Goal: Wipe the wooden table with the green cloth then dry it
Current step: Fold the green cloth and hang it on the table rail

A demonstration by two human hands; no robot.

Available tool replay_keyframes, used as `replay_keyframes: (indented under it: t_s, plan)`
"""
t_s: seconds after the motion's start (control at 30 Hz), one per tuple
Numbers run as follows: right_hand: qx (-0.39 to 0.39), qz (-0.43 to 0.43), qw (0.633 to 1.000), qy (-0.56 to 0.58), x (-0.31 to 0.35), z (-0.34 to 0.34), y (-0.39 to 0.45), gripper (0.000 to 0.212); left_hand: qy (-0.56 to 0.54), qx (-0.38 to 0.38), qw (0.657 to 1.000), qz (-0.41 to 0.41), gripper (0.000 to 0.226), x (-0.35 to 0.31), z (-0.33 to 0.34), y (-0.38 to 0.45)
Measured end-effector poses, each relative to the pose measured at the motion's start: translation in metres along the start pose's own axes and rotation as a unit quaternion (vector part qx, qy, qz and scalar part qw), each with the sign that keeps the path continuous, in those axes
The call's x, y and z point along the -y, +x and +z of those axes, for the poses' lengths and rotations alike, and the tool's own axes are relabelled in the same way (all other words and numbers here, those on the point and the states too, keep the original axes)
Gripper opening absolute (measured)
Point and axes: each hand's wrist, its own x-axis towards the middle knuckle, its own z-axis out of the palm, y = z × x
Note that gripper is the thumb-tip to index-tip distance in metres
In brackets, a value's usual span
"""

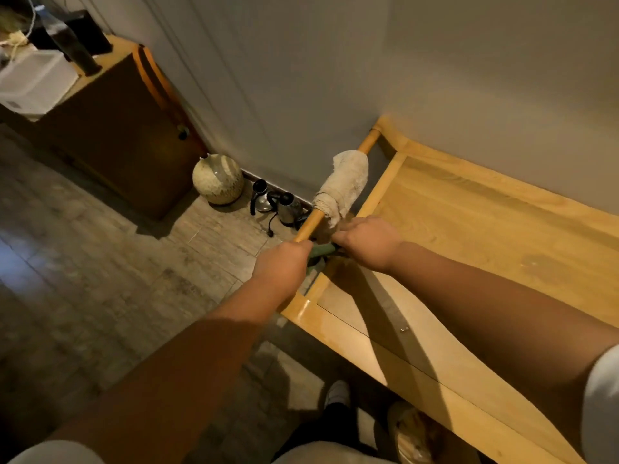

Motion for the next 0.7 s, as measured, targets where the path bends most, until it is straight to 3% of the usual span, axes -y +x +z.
replay_keyframes:
  t_s: [0.3, 0.53, 0.7]
  plan:
    - [-0.019, 0.186, 0.966, 0.178, -0.007, -0.004, -0.205, 0.015, -0.028, -0.006, 0.985, 0.170, 0.017, -0.130, -0.012, -0.046]
    - [-0.038, 0.318, 0.932, 0.169, 0.002, 0.022, -0.373, 0.019, -0.038, -0.013, 0.952, 0.305, 0.025, -0.265, 0.023, -0.092]
    - [-0.055, 0.386, 0.913, 0.118, 0.035, 0.074, -0.454, 0.022, -0.008, -0.045, 0.937, 0.347, 0.039, -0.328, 0.070, -0.126]
